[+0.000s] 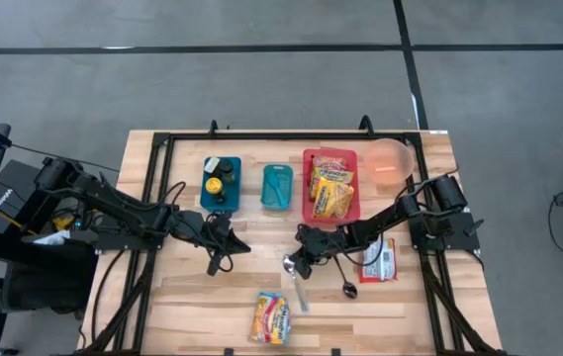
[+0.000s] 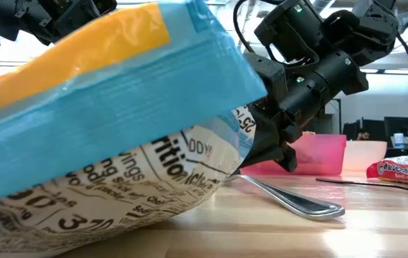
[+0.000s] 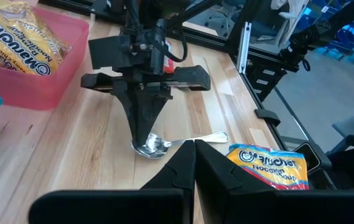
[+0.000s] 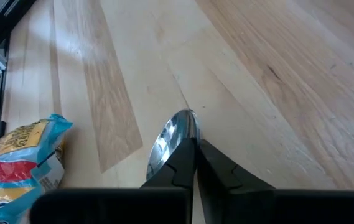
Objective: Pick & Place Food Item
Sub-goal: Put the silver spoon into the green bin
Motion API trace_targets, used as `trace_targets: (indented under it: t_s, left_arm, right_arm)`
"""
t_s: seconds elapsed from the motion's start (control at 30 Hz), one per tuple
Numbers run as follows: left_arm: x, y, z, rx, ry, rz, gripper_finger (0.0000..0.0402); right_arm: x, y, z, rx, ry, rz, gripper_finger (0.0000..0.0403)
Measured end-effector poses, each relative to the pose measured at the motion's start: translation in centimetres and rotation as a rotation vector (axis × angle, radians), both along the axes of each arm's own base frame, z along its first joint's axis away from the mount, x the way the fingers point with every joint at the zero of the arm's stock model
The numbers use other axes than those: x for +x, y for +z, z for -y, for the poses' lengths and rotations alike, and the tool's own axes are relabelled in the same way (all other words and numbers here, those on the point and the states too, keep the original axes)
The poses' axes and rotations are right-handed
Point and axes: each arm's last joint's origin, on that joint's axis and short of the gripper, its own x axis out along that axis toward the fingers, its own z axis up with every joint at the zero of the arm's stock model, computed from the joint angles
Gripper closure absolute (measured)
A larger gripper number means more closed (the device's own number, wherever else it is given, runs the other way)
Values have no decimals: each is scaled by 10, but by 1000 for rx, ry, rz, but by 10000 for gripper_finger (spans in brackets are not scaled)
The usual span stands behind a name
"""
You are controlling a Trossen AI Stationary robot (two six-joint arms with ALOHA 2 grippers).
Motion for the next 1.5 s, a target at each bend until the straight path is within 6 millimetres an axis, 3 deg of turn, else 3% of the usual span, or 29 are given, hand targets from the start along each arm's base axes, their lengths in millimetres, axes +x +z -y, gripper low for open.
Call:
trace_targets:
  t_s: [0.4,0.97,1.23,1.5]
  left_arm:
    - [0,0,0,0,1,0,401]
    - [0,0,0,1,4,1,401]
    - [2,5,-1,8,34,58,401]
    - [3,8,-6,62,204,95,401]
  right_arm:
    - [0,10,0,-23,16,36,403]
    - [-18,85,9,-206,-42,194,402]
    - [-25,109,18,-335,-166,267,402]
    - [-30,124,25,-442,-286,308,402]
